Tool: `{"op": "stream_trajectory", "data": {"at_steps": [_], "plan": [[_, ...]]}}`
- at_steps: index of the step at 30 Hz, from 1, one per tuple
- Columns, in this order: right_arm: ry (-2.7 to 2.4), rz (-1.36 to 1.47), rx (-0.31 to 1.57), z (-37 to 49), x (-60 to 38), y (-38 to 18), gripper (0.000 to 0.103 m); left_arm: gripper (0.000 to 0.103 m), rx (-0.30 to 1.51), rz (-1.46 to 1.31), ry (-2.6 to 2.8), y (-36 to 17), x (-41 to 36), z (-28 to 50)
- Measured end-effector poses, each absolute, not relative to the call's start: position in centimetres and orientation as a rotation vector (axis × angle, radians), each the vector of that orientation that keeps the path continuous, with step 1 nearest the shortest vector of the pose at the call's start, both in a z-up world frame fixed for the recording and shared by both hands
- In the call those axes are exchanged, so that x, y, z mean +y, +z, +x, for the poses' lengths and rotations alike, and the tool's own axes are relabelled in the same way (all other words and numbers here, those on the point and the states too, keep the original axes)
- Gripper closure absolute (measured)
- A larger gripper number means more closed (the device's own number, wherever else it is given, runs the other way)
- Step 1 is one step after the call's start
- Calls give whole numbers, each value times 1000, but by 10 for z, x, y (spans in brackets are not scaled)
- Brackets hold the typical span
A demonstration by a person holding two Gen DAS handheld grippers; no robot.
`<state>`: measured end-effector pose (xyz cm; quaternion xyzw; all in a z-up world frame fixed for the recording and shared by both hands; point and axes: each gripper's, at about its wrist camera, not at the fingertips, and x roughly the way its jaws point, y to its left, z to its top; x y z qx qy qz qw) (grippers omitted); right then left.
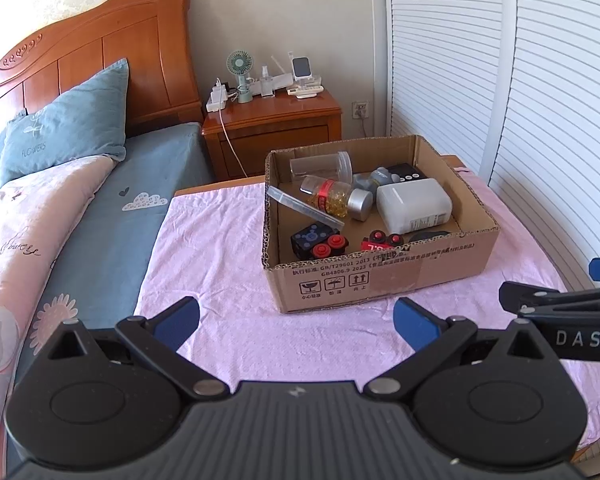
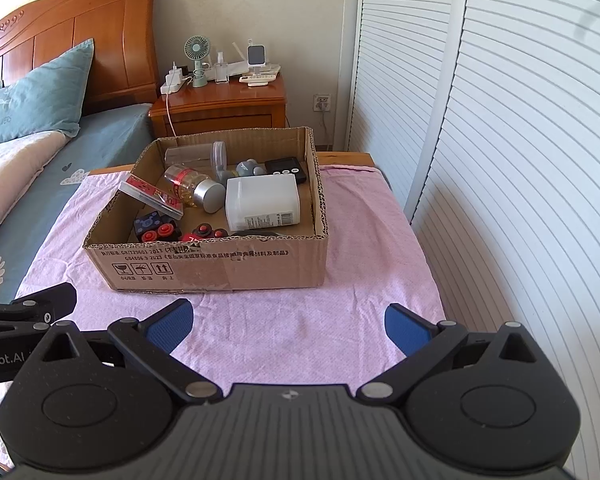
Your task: Organize rigid objects
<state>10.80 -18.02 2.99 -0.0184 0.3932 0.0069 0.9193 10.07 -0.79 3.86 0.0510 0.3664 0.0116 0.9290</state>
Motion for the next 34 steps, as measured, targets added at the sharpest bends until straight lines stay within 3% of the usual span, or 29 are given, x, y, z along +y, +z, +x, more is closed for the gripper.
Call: {"op": "stream_trajectory", "data": {"at_steps": [34], "plan": [[13,-39,804,106,-183,30,0,1,747,113,22,43,-12,99]]}}
